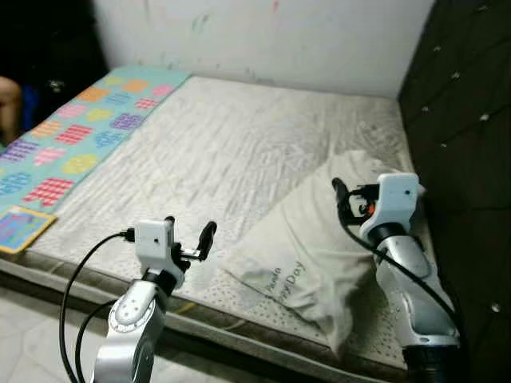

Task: Clean up the room

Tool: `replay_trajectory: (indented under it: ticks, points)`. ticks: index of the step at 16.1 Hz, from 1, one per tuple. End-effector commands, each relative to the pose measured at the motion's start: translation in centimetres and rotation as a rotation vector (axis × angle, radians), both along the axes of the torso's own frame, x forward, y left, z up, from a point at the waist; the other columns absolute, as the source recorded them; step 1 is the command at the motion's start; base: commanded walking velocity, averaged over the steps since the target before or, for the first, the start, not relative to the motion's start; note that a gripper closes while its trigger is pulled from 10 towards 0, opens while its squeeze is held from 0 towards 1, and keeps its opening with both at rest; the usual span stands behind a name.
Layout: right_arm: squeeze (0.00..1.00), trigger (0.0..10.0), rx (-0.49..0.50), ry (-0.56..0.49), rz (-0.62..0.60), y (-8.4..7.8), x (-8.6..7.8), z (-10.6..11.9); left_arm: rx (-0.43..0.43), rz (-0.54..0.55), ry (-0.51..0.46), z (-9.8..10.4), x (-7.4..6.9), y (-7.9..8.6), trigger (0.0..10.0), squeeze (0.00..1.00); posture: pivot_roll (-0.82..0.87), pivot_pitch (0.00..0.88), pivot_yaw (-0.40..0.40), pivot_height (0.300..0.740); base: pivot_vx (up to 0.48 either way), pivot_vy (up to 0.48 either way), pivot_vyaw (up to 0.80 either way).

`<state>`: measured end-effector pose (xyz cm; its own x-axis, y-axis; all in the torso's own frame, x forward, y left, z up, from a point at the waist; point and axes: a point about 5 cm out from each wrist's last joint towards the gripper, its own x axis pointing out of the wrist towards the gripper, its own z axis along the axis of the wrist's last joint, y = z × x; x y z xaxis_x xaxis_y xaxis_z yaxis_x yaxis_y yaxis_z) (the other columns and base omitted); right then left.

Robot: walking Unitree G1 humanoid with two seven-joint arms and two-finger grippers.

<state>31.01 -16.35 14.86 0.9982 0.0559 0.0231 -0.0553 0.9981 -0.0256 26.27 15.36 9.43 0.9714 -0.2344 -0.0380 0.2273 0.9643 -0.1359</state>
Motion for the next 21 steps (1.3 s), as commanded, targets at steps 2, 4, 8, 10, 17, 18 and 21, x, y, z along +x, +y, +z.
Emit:
replay_trajectory:
  ticks: [2, 4, 8, 10, 17, 18, 21]
  points:
    - [0.0, 10.0, -0.007, 0.009, -0.003, -0.05, -0.19, -0.31, 0.009, -0.011, 0.003, -0.15, -0.17, 0.05, 10.0, 0.0, -0.15, 0.0, 0.032, 0.74, 0.122, 0.0, -0.8]
    - [0.0, 10.0, -0.011, 0.004, 0.003, 0.03, -0.12, -0.16, 0.009, -0.014, 0.001, -0.04, -0.08, 0.06, 10.0, 0.0, -0.15, 0.0, 0.031, 0.74, 0.247, 0.0, -0.72]
    - [0.0, 10.0, -0.013, 0.006, 0.0, -0.21, -0.15, -0.22, 0.006, -0.018, 0.003, -0.08, -0.17, 0.04, 10.0, 0.0, -0.15, 0.0, 0.033, 0.74, 0.255, 0.0, -0.4]
    - [0.0, 10.0, -0.013, 0.008, -0.001, -0.15, -0.26, -0.34, 0.005, -0.019, 0.0, -0.04, -0.13, 0.06, 10.0, 0.0, -0.15, 0.0, 0.034, 0.74, 0.255, 0.0, 0.0]
    - [0.0, 10.0, -0.018, 0.012, -0.007, -0.38, -0.38, -0.52, 0.005, -0.021, 0.004, -0.09, -0.13, 0.0, 10.0, 0.0, -0.15, 0.0, 0.034, 0.74, 0.0, 0.0, 0.0]
    - [0.0, 10.0, -0.017, 0.014, -0.006, -0.38, -0.34, -0.54, 0.004, -0.021, 0.004, -0.09, -0.12, -0.01, 10.0, 0.0, -0.15, 0.0, 0.034, 0.74, 0.0, 0.0, -0.66]
    - [0.0, 10.0, -0.023, 0.014, -0.004, -0.4, -0.34, -0.55, 0.009, -0.024, 0.001, -0.09, -0.12, -0.02, 10.0, 0.0, -0.15, 0.0, 0.034, 0.74, 0.08, 0.0, -0.8]
